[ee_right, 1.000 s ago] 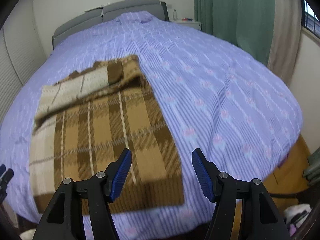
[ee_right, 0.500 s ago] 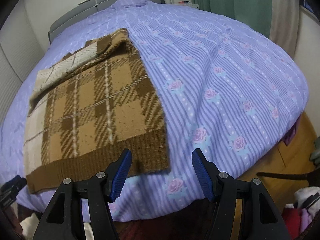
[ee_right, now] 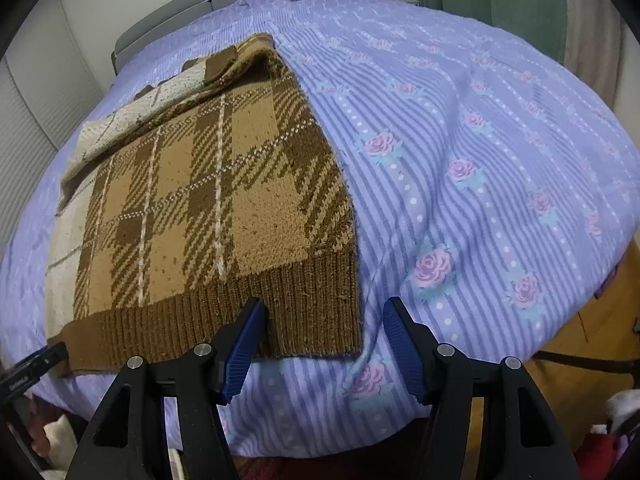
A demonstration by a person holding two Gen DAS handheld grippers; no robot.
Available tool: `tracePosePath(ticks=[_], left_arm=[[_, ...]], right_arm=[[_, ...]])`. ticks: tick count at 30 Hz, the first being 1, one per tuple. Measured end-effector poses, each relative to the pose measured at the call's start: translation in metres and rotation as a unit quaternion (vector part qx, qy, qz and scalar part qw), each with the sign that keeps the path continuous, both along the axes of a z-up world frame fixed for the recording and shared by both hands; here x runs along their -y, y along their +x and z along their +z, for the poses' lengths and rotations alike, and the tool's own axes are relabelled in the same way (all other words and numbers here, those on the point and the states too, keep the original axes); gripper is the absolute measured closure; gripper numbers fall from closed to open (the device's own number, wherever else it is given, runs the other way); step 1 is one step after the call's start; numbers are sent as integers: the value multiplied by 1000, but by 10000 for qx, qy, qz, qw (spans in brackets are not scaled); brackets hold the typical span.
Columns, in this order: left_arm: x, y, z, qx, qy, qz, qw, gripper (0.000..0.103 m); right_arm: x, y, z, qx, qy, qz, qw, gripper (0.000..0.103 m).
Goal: Fold small clothes
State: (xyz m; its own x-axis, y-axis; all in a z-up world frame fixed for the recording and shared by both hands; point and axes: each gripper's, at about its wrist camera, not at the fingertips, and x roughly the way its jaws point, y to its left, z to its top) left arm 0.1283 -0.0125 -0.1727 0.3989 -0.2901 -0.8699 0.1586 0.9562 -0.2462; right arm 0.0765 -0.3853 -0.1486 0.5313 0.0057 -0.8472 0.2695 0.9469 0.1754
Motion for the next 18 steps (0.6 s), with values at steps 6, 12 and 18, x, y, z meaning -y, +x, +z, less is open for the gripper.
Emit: tracePosePath(ticks=[6,12,18], left_arm=[[10,1,4,-22,-124,-205,9997,67],[11,8,2,-121,-273,-209,9993,72],[4,0,28,124,-445,-289,9985,91]], right_arm=[[3,5,-4,36,322,43,9995,50],[3,10,-8,31,428,105,9990,64],[-2,0,19,294,346,170,9988,91]])
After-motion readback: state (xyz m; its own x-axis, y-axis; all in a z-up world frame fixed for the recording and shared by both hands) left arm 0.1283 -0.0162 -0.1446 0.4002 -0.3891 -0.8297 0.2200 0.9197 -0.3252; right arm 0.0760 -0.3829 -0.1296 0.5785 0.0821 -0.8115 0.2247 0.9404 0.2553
